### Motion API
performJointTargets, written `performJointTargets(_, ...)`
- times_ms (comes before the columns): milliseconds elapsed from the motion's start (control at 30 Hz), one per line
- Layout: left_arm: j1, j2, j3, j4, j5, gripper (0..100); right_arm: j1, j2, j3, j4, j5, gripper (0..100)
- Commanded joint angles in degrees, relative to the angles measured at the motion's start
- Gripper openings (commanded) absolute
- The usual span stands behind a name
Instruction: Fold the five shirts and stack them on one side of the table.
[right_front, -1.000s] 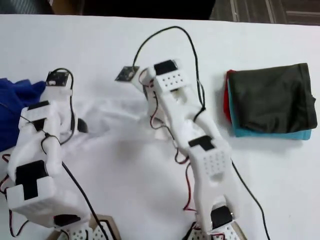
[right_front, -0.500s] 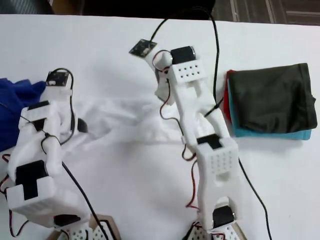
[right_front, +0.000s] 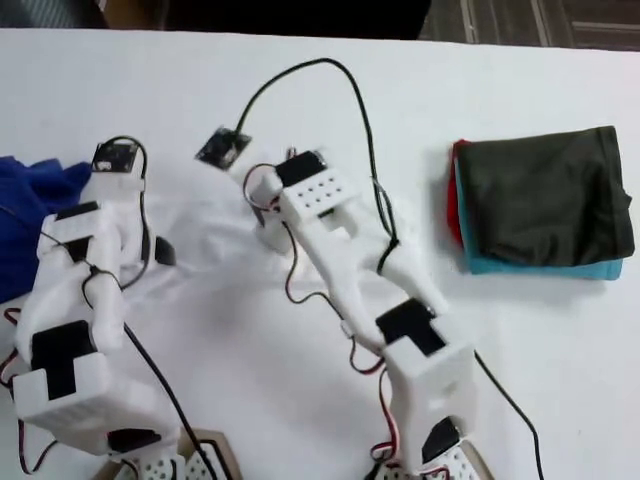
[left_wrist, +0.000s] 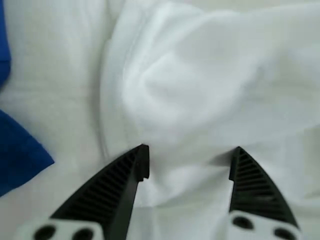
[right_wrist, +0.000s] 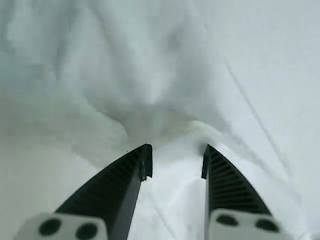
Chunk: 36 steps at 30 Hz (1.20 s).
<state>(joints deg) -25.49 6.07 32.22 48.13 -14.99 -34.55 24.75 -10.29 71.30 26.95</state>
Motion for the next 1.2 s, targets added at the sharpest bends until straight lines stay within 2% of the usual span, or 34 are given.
performJointTargets(0,0.4,0.2,-1.3,0.2,0.4,28,0.9,0.7,-0.2,-3.4,-1.7,17.3)
performJointTargets(233,0.5,0.2,-1.3,0.2,0.4,28,1.4,1.1,-0.4,-2.1,-1.8,17.3)
performJointTargets(333,0.5,0.2,-1.2,0.2,0.4,28,2.9,-3.8,-4.8,5.7,-1.8,17.3)
performJointTargets(533,0.5,0.2,-1.2,0.2,0.4,28,11.6,-10.9,-4.6,13.9,-1.4,17.3)
performJointTargets(633,0.5,0.2,-1.2,0.2,0.4,28,15.2,-10.6,1.1,13.1,-1.4,17.3)
performJointTargets(900,0.5,0.2,-1.2,0.2,0.4,28,21.6,-10.7,18.3,1.9,-1.0,17.3)
performJointTargets(1033,0.5,0.2,-1.2,0.2,0.4,28,25.5,-11.2,22.3,0.0,4.9,16.2)
performJointTargets(1167,0.5,0.2,-1.2,0.2,0.4,28,29.1,-11.3,22.3,0.4,9.5,8.4)
